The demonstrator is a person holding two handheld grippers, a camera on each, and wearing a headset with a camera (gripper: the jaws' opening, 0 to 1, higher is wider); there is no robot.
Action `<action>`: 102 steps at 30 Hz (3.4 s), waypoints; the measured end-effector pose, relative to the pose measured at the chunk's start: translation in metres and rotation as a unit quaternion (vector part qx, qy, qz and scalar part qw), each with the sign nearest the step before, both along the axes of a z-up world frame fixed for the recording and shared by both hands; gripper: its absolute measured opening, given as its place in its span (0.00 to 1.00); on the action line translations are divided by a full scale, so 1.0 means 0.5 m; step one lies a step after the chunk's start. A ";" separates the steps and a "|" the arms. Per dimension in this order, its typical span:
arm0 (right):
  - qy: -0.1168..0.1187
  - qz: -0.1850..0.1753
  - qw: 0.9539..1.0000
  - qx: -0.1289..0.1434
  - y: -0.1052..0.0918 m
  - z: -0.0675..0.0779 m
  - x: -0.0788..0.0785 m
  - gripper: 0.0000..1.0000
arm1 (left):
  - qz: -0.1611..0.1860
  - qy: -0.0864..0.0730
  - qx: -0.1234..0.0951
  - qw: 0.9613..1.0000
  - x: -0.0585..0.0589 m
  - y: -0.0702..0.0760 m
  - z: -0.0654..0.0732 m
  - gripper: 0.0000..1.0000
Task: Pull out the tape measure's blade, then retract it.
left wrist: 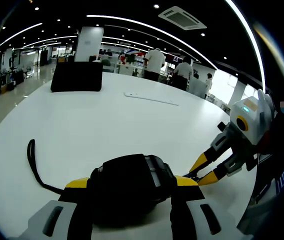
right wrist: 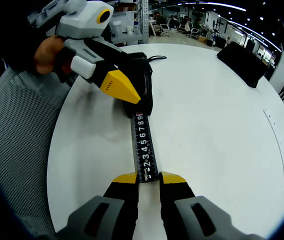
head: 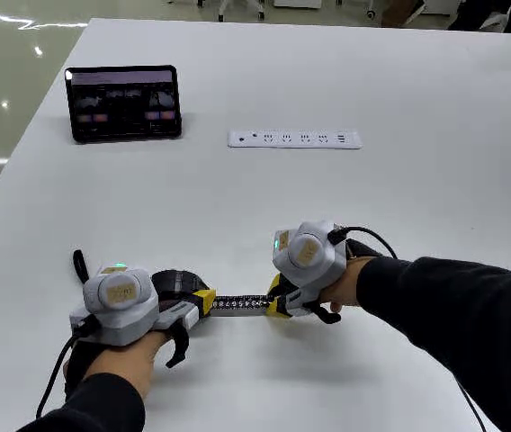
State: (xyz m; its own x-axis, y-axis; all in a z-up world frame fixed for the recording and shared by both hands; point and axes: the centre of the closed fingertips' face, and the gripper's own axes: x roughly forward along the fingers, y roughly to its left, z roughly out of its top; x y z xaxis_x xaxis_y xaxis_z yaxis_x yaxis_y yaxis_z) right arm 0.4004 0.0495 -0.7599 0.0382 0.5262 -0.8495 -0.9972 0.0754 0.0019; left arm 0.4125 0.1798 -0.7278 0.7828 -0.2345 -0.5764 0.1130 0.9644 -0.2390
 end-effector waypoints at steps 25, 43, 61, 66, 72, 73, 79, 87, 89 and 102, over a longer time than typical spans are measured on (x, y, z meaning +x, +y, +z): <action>-0.002 0.008 1.000 0.012 0.040 -0.003 0.000 0.11 | 0.000 0.000 -0.001 1.000 0.001 0.001 0.000 0.58; 0.002 0.004 1.000 0.025 0.080 -0.006 -0.002 0.11 | 0.000 0.000 -0.004 1.000 0.001 0.002 0.001 0.58; 0.004 0.006 0.999 0.035 0.124 -0.006 -0.006 0.11 | 0.002 -0.001 -0.008 1.000 -0.001 0.003 0.000 0.58; 0.005 0.007 0.999 0.035 0.128 -0.006 -0.006 0.11 | 0.002 -0.001 -0.008 1.000 -0.001 0.002 0.000 0.58; 0.005 0.006 0.999 0.036 0.134 -0.007 -0.006 0.11 | 0.002 -0.002 -0.009 1.000 0.000 0.002 0.000 0.58; 0.005 0.005 0.999 0.037 0.135 -0.006 -0.006 0.11 | 0.002 -0.001 -0.009 1.000 0.000 0.002 0.000 0.58; 0.007 0.005 0.999 0.040 0.137 -0.006 -0.006 0.11 | 0.001 -0.001 -0.008 1.000 0.001 0.002 -0.001 0.58; 0.009 0.009 0.999 0.044 0.157 -0.006 -0.008 0.11 | 0.001 -0.001 -0.010 1.000 0.001 0.001 -0.001 0.58; 0.008 0.011 0.999 0.045 0.161 -0.006 -0.009 0.11 | 0.001 -0.001 -0.010 1.000 0.001 0.001 -0.001 0.58; -0.005 0.022 0.999 0.046 0.152 -0.004 -0.010 0.12 | 0.000 -0.001 -0.010 1.000 0.002 0.002 -0.001 0.58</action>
State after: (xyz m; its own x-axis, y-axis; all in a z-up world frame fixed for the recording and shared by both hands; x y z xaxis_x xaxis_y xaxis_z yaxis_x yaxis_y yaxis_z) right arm 0.3954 0.1253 -0.7620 0.0223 0.6036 -0.7970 -0.9995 0.0319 -0.0038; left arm 0.4135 0.1807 -0.7282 0.7846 -0.2456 -0.5693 0.1134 0.9596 -0.2576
